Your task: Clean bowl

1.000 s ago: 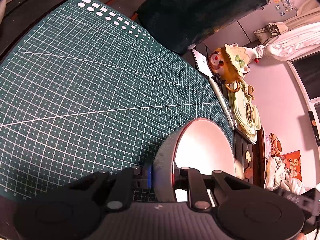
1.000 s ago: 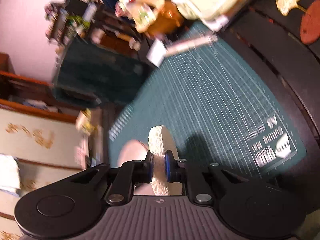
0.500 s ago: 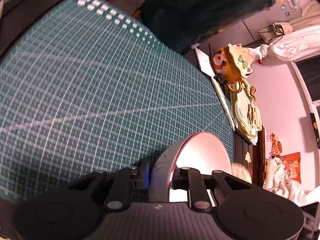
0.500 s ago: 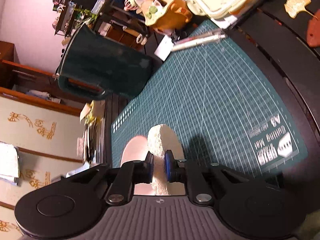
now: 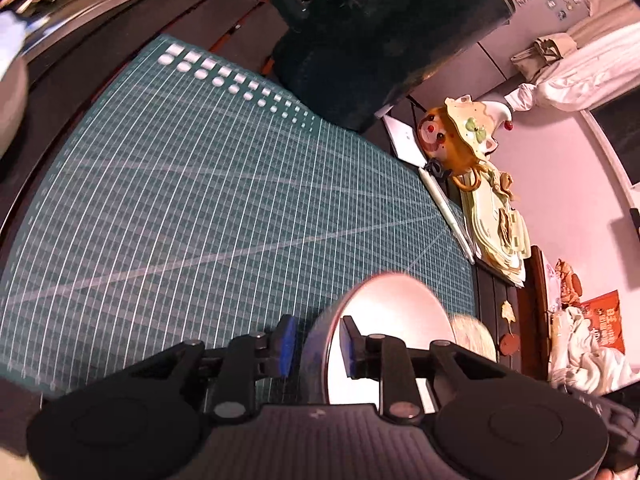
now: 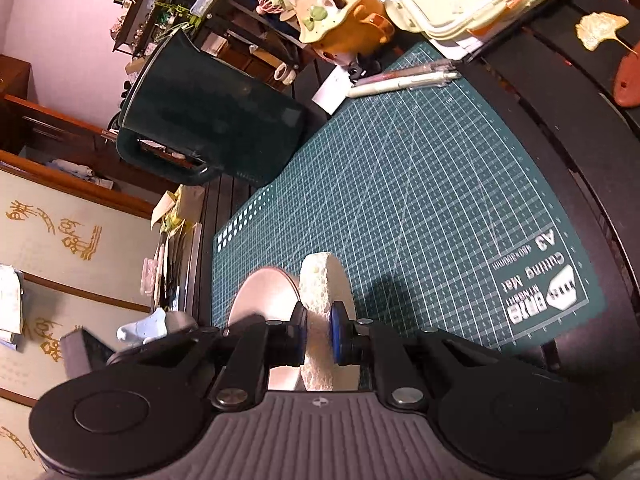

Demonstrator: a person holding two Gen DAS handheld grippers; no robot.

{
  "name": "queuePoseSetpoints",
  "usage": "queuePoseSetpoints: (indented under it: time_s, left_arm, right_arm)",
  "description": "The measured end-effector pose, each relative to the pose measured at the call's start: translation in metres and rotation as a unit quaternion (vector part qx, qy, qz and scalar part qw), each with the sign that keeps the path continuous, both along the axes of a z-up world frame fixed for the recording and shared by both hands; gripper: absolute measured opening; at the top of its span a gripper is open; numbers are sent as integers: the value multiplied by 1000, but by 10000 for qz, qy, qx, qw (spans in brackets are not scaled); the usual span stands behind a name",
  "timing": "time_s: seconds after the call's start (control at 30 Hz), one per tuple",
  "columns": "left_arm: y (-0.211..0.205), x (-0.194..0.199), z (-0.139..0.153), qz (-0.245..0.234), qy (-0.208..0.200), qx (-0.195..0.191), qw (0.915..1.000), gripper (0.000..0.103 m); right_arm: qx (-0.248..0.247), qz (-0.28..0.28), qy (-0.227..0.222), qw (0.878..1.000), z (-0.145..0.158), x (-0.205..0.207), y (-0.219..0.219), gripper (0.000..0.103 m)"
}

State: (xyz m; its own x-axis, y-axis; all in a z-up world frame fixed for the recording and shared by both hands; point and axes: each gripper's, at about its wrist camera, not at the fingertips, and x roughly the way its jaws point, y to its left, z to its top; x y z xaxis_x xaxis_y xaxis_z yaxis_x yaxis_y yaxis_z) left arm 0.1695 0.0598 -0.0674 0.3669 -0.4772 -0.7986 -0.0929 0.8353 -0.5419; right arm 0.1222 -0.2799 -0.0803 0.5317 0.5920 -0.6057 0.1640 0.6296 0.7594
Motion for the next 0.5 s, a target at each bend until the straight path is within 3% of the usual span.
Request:
queuePoseSetpoints:
  time_s: [0.23, 0.5]
  left_arm:
    - [-17, -7, -8, -75, 68, 253, 9996, 19]
    - [-5, -1, -22, 95, 203, -158, 9996, 15]
  right_arm:
    - [87, -70, -20, 9999, 2, 1, -2, 11]
    - [278, -209, -130, 9993, 10, -3, -11, 11]
